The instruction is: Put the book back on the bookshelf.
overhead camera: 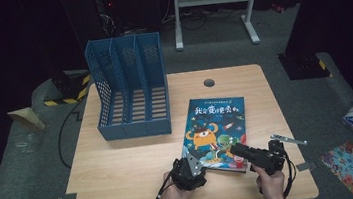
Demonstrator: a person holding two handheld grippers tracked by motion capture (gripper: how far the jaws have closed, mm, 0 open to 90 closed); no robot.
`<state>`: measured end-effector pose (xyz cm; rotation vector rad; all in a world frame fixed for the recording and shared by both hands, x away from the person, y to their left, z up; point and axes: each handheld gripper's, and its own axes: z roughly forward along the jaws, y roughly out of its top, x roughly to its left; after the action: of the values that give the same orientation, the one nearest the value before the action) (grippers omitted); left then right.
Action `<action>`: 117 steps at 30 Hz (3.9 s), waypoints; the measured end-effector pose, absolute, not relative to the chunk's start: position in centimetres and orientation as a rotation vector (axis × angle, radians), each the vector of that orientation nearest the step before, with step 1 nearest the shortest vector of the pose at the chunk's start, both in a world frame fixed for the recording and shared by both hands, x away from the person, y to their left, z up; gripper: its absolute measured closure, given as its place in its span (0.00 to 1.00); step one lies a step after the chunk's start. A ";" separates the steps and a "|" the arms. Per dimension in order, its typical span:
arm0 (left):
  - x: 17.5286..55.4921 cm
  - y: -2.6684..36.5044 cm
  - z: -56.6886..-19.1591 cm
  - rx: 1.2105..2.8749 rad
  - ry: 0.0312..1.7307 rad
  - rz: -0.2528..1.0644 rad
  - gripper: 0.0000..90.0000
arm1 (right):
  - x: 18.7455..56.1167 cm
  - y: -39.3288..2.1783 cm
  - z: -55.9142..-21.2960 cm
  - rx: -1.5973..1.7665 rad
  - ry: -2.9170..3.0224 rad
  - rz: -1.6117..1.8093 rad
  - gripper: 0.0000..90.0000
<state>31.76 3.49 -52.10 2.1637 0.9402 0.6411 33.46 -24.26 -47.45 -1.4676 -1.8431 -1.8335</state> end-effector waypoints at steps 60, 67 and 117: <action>31.2 8.5 -50.8 2.054 0.975 0.455 0.29 | 41.1 -24.1 -47.4 -1.620 -2.020 -1.504 0.84; 32.4 10.1 -50.5 1.995 1.046 0.389 0.28 | 39.9 -24.3 -47.0 -1.588 -2.088 -1.543 0.83; 38.7 8.2 -50.8 1.960 1.024 0.027 0.11 | 33.7 -24.5 -45.0 -1.217 -2.522 -1.865 0.82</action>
<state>38.69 8.16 -50.77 1.9603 1.0240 0.0270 33.72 -24.46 -45.03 -1.2168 -2.5217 -1.8652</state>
